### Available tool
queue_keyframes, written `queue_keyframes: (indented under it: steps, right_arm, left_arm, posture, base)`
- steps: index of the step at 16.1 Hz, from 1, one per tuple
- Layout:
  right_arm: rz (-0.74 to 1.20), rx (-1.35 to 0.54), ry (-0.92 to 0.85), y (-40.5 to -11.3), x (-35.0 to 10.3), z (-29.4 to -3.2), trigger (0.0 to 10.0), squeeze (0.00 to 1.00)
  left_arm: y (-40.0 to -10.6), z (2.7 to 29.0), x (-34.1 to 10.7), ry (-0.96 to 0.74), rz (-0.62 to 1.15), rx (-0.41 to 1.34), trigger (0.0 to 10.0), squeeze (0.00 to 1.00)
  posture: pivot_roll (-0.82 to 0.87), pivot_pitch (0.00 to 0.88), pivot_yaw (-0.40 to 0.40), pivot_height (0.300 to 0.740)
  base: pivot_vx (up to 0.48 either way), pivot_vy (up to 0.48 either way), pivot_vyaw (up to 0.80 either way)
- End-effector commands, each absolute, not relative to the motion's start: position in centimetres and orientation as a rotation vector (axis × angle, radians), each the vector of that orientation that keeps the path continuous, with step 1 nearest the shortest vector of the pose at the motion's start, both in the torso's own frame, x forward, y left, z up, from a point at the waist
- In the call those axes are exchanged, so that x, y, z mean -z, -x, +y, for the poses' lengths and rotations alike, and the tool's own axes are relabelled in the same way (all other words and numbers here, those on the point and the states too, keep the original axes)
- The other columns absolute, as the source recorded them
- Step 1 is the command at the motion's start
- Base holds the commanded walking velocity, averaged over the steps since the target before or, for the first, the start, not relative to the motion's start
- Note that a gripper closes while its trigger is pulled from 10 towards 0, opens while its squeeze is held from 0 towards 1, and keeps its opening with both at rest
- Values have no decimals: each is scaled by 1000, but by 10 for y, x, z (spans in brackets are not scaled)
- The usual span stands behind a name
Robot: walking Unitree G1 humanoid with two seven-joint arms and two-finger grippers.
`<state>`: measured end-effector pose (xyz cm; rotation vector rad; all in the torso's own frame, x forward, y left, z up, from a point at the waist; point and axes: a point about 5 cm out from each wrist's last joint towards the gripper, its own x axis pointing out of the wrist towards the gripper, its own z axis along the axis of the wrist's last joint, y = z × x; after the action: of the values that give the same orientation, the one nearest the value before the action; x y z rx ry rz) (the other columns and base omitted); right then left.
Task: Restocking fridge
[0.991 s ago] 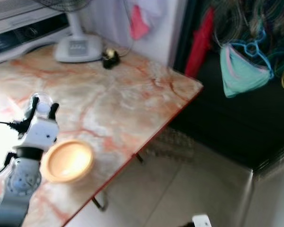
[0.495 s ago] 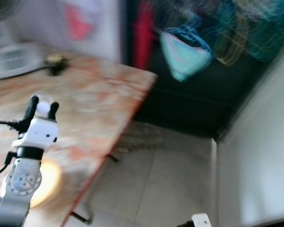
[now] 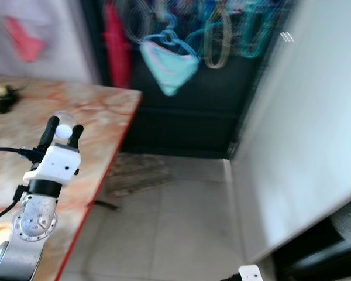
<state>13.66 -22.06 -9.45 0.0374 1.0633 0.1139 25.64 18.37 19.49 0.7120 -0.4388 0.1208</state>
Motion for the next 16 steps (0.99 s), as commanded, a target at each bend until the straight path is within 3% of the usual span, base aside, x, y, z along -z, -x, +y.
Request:
queue_keyframes:
  steps: [1, 16]
  right_arm:
    - [1075, -103, -43, -132, 96, -222, 10000, 0]
    - [1072, -81, -61, -130, 97, -219, 10000, 0]
  left_arm:
    - [-256, 185, -196, -723, -441, -113, 10000, 0]
    - [-258, 181, -190, -676, -420, -82, 10000, 0]
  posture:
    - [67, 116, 1, 740]
    - [48, 123, 18, 740]
  base:
    - [0, 0, -800]
    - [0, 0, -800]
